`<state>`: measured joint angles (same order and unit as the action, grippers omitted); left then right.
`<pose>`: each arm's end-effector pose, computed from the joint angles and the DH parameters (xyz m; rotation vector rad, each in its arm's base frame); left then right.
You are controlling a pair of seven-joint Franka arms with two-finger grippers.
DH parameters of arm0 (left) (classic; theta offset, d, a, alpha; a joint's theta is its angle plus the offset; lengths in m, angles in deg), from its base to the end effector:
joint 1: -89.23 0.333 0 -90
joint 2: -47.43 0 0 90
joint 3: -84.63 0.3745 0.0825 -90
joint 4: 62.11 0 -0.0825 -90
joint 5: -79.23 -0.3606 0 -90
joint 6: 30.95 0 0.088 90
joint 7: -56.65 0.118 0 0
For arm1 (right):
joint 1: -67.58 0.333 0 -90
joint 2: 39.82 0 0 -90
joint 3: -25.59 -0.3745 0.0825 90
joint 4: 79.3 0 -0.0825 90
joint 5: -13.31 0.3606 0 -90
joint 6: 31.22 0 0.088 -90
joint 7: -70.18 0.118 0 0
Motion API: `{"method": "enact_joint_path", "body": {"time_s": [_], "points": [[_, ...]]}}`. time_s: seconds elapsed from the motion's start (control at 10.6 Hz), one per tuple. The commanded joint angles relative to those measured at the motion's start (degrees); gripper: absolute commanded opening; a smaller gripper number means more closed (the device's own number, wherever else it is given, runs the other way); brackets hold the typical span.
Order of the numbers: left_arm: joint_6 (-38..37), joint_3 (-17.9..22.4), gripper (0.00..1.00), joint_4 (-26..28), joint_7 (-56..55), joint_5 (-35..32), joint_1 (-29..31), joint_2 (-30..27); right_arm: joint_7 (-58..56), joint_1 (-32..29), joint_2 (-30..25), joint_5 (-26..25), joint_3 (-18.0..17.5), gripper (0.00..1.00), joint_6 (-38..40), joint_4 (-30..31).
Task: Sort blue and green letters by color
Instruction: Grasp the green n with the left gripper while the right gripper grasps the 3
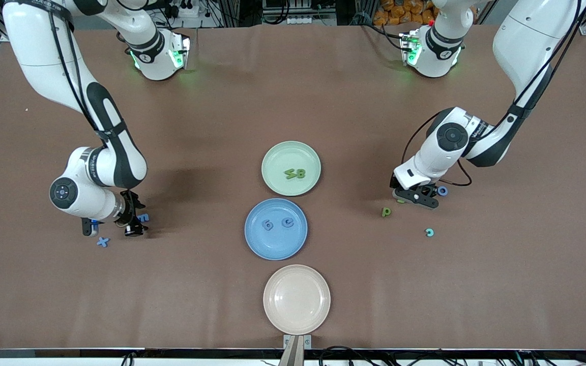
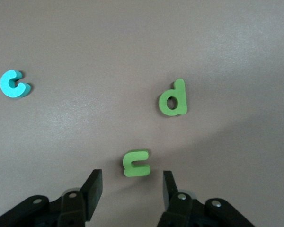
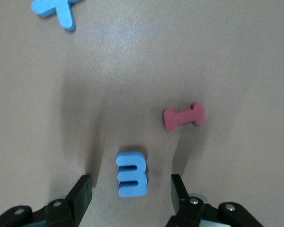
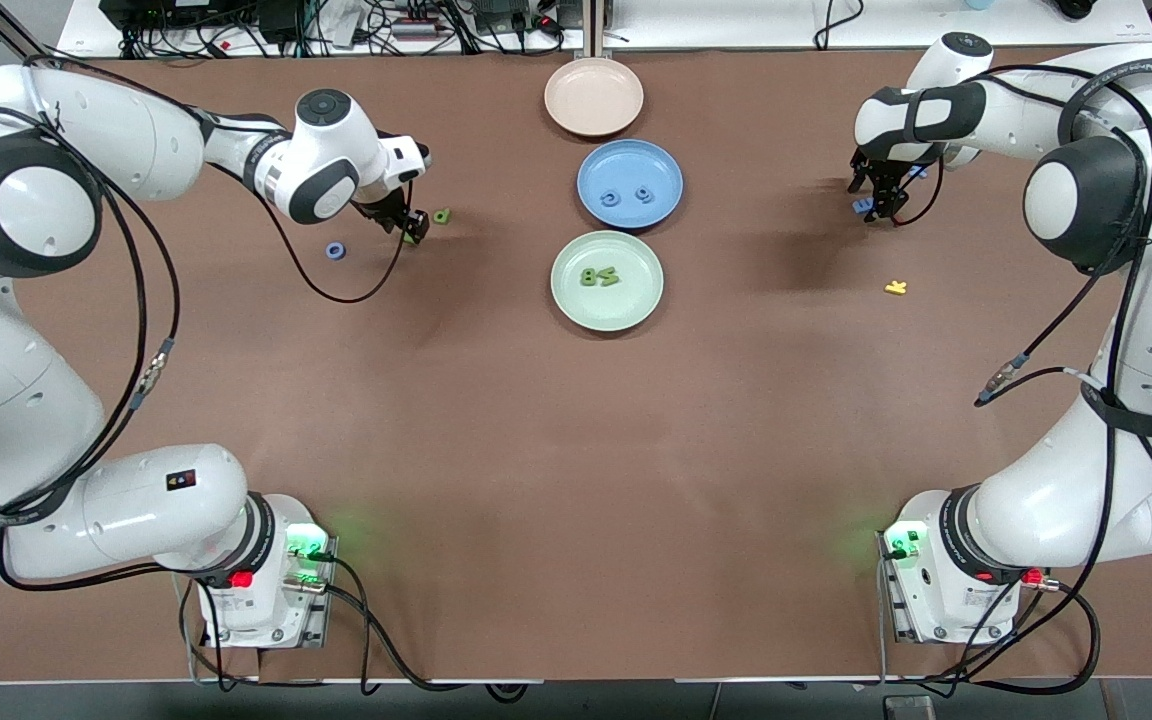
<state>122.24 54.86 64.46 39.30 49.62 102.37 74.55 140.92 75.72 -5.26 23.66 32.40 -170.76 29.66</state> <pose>0.5435 -0.1651 0.2578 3.0726 -0.5999 0.1527 0.6408 0.0232 0.2322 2.4665 -1.9421 -0.1196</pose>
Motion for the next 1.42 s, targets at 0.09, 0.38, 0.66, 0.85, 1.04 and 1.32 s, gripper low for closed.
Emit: {"method": "enact_joint_path", "body": {"time_s": [0.09,0.38,0.66,0.85,1.04,1.32], "points": [[1.06,-0.12,0.59,0.52,-0.05,-3.43,-0.14,0.83,-4.17,0.39,-3.36,0.20,-1.01,0.76,-9.42,7.49],[1.06,-0.12,0.59,-0.97,-0.05,-3.61,-0.22,2.32,-6.13,-0.05,-3.44,0.20,-1.01,0.90,-9.87,8.20],[1.06,-0.12,0.59,-2.21,0.13,-3.61,-0.22,3.55,-6.49,-0.14,-3.71,0.20,-1.01,0.86,-9.87,8.20],[1.06,-0.12,0.57,-2.65,0.13,-3.61,-0.22,4.00,-7.27,-0.23,-4.23,0.20,-1.01,0.84,-9.87,8.20],[1.06,-0.12,0.56,-2.65,0.13,-3.61,-0.14,4.53,-7.63,-0.58,-4.32,0.20,-1.01,0.85,-9.87,8.20],[1.06,-0.03,0.29,-2.56,0.04,-3.61,-0.14,4.70,-8.51,-0.93,-4.24,0.20,-1.01,0.86,-9.87,8.20]]}}
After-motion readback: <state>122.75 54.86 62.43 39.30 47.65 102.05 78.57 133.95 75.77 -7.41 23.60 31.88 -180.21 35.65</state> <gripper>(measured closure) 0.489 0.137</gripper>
